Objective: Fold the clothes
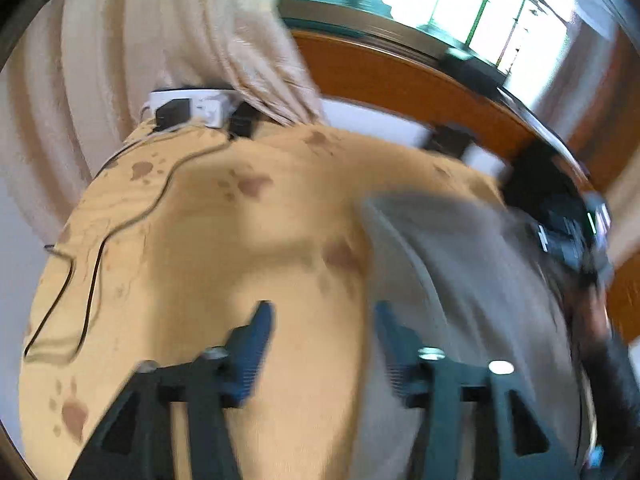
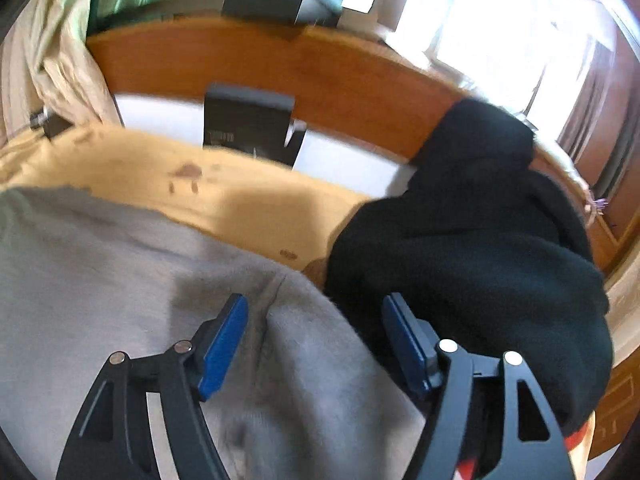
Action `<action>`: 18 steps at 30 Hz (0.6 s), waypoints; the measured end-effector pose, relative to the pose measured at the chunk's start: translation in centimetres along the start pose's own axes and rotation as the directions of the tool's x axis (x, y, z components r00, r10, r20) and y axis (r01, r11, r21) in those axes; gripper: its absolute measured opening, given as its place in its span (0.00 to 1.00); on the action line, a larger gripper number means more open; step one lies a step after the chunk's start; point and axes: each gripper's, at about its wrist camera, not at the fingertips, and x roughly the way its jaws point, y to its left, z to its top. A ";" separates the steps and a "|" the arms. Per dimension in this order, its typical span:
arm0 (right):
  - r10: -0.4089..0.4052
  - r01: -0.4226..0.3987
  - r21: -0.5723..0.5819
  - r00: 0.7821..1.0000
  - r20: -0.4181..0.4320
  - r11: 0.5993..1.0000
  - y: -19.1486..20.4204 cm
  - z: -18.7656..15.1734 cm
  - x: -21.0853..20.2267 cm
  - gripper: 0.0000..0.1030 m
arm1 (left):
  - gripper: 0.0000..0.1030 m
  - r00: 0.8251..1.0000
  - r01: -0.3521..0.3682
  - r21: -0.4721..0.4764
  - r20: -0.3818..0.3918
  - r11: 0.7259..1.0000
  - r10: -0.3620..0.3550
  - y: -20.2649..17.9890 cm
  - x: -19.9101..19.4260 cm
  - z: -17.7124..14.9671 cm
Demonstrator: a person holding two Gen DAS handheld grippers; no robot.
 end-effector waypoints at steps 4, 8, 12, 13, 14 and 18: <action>0.018 -0.017 -0.003 0.997 0.079 1.000 -0.1 -0.9 -4.6 0.78 | 0.76 0.999 0.000 0.068 -0.041 0.998 0.003 -1.0 -2.7 -6.1; 0.079 -0.073 -0.052 0.989 0.125 0.996 1.2 -2.8 -9.3 0.79 | 0.76 0.997 0.017 0.006 -0.071 1.000 -0.017 0.3 -2.2 -9.9; 0.142 -0.131 -0.075 0.976 0.165 0.989 2.3 -5.3 -13.7 0.79 | 0.76 0.997 0.050 -0.056 -0.060 0.997 -0.054 1.2 -1.1 -11.7; 0.155 -0.144 -0.073 0.973 0.171 0.987 2.4 -5.9 -14.5 0.79 | 0.76 0.997 0.058 -0.058 -0.046 0.997 -0.061 1.2 -1.1 -12.0; 0.167 -0.157 -0.072 0.970 0.176 0.985 2.5 -6.4 -15.2 0.79 | 0.76 0.998 0.057 -0.050 -0.034 0.997 -0.059 1.1 -1.1 -12.1; 0.217 -0.212 -0.046 0.958 0.189 0.976 2.8 -8.7 -17.2 0.79 | 0.70 1.000 0.008 0.010 0.007 1.000 -0.008 -0.5 -0.3 -12.3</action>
